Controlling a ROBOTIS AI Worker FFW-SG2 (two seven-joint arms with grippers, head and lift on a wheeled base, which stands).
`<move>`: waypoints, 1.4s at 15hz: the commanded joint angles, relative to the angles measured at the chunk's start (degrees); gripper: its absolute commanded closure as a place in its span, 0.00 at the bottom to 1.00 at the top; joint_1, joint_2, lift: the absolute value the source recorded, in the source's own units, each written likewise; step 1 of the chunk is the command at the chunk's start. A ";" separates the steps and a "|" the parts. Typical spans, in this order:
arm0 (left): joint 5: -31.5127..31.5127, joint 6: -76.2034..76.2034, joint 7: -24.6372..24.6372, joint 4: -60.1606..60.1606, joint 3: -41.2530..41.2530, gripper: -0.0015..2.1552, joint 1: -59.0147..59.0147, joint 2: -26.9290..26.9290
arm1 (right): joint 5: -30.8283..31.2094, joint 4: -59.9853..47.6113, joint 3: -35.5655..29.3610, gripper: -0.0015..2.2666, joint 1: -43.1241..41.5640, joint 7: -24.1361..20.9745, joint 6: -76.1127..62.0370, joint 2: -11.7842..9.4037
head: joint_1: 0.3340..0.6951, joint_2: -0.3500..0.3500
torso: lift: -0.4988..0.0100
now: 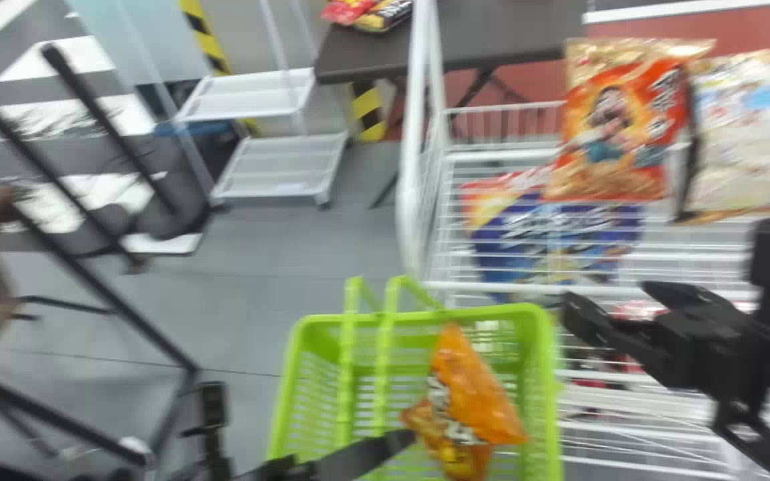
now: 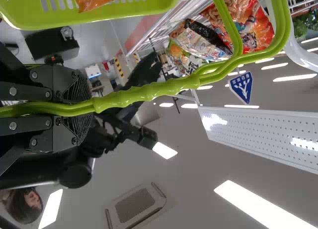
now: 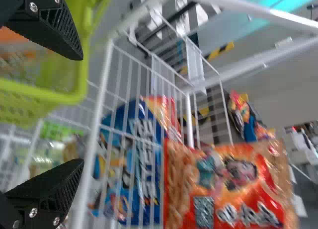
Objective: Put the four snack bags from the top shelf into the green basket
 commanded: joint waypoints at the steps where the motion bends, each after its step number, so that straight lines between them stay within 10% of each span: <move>1: 0.19 0.00 -0.21 -0.17 0.25 1.00 0.45 0.08 | 2.18 8.10 -0.09 0.03 -6.73 -0.79 -8.79 0.08 | 1.00 0.69 | 0.98; 14: 0.89 -0.18 -0.47 0.18 0.60 1.00 0.97 0.34 | 3.41 51.17 6.77 0.04 -35.56 -2.46 -26.19 2.98 | 1.00 0.66 | 0.98; 16: 0.89 -0.35 -0.47 0.18 0.69 1.00 0.97 0.34 | 4.47 51.60 6.86 0.24 -35.82 -3.08 -26.19 3.16 | 1.00 0.68 | 0.98; 19: 0.89 -0.35 -0.47 0.45 0.77 1.00 0.89 0.43 | 4.64 51.52 6.95 0.89 -35.73 -3.43 -26.19 3.07 | 1.00 0.69 | 0.98; 21: 0.89 -0.35 -0.47 0.53 1.04 1.00 0.97 0.43 | 5.35 51.08 6.95 0.99 -35.47 -3.52 -26.54 3.07 | 1.00 0.68 | 0.98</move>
